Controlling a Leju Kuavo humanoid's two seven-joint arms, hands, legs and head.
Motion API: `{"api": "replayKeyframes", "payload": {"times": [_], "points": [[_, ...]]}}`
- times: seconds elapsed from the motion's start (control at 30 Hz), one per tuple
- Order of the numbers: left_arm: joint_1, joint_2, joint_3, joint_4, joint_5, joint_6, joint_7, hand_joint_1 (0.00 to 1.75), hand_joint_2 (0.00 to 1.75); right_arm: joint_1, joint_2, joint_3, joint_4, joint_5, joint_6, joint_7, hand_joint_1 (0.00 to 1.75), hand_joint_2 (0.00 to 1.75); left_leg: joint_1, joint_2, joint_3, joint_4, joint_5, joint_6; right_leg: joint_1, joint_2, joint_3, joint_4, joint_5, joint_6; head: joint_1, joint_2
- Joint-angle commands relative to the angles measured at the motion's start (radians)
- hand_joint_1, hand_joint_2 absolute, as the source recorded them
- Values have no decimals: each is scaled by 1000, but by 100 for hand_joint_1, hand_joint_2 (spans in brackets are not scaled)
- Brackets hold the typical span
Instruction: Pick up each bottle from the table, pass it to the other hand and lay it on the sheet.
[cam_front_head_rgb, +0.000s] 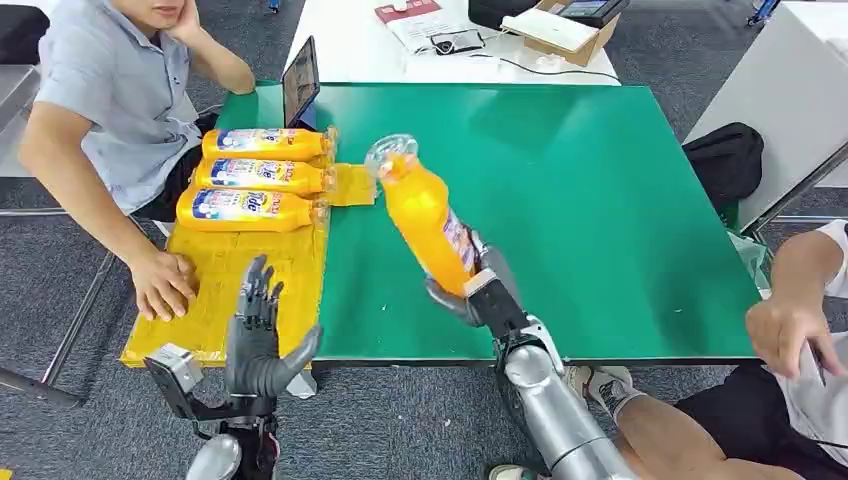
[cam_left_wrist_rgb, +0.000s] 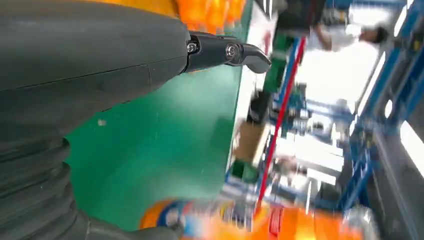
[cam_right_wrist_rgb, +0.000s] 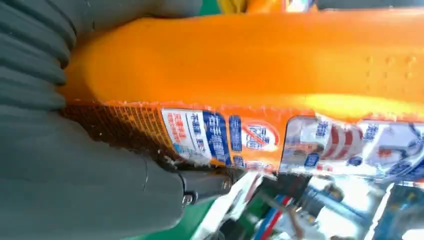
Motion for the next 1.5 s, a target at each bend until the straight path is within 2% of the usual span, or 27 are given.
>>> {"api": "replayKeyframes", "payload": {"times": [0.03, 0.33, 0.43, 0.5, 0.93, 0.97, 1.03, 1.07, 1.17, 1.3, 1.33, 1.37, 1.4, 1.5], "points": [[-69, 9, -65, 71, 18, -18, 25, 0, 175, -44, -7, 260, 146, 153, 12, -26, 175, 175, 1, 1, 4, -1, -1, -1, 1, 1, 3, -1, -1, -2, 0, 0], [-131, 1, -103, 108, 76, -19, 57, 0, 175, -92, 48, 358, 264, 173, 3, -36, 175, 175, 0, 1, 3, -1, -1, -1, 0, 1, 2, 0, -1, -1, 0, 0], [-141, 7, -122, 116, 76, -20, 57, 0, 175, -123, 69, 376, 307, 164, 11, -27, 175, 175, 1, 3, 7, -1, -3, -2, 1, 3, 6, 0, -2, -3, 0, 0], [-149, 14, -140, 125, 80, -37, 64, 0, 175, -145, 76, 385, 332, 158, 12, -25, 175, 175, 1, 1, 3, -1, -1, -1, 1, 1, 3, 0, -1, -2, 0, 0], [-153, 34, -178, 174, 102, -127, 96, 0, 175, -196, 95, 365, 392, 114, 4, -26, 175, 175, 0, 1, 6, -1, -2, -1, 0, 2, 5, 0, -2, -2, 0, 0], [-154, 33, -180, 183, 102, -129, 99, 12, 175, -198, 98, 365, 394, 112, 7, -26, 175, 175, 1, 2, 7, 0, -3, -2, 1, 2, 6, 1, -3, -3, 0, 0], [-153, 32, -181, 186, 102, -128, 99, 166, 175, -199, 100, 366, 394, 112, 7, -26, 175, 175, 0, 2, 7, 0, -3, -2, 1, 2, 6, 1, -3, -3, 0, 0], [-155, 29, -182, 194, 101, -128, 98, 175, 175, -197, 107, 367, 395, 110, 7, -25, 175, 175, 0, 1, 4, -1, -1, -1, 0, 1, 4, 0, -2, -2, 0, 0], [-163, 19, -173, 225, 94, -114, 96, 175, 175, -198, 108, 370, 406, 99, 14, -27, 175, 175, 0, 2, 7, -1, -3, -2, 0, 2, 6, 0, -3, -2, 0, 0], [-164, 9, -159, 234, 105, -107, 96, 175, 175, -195, 108, 365, 402, 89, 10, -29, 175, 175, 0, 1, 3, -1, -1, -1, 0, 1, 2, 0, -1, -1, 0, 0], [-162, -8, -133, 233, 174, -133, 103, 175, 175, -196, 112, 362, 399, 83, 3, -30, 148, 175, 0, 2, 6, 0, -3, -1, 0, 2, 5, 1, -2, -2, 0, 0], [-167, -10, -128, 233, 193, -136, 114, 175, 175, -196, 115, 359, 396, 79, -7, -33, 26, 175, 0, 2, 4, 0, -2, -1, 0, 2, 3, 0, -1, -2, 0, 0], [-169, -15, -120, 233, 196, -120, 108, 175, 175, -193, 119, 358, 391, 74, -10, -41, 0, 175, 0, 3, 6, 1, -3, -1, 0, 3, 5, 1, -3, -2, 0, 0], [-183, -27, -104, 235, 225, -97, 105, 175, 175, -185, 131, 352, 371, 56, -26, -58, 3, 175, 0, 1, 4, 0, -2, -1, 0, 1, 3, 1, -2, -2, 0, 0]]}}
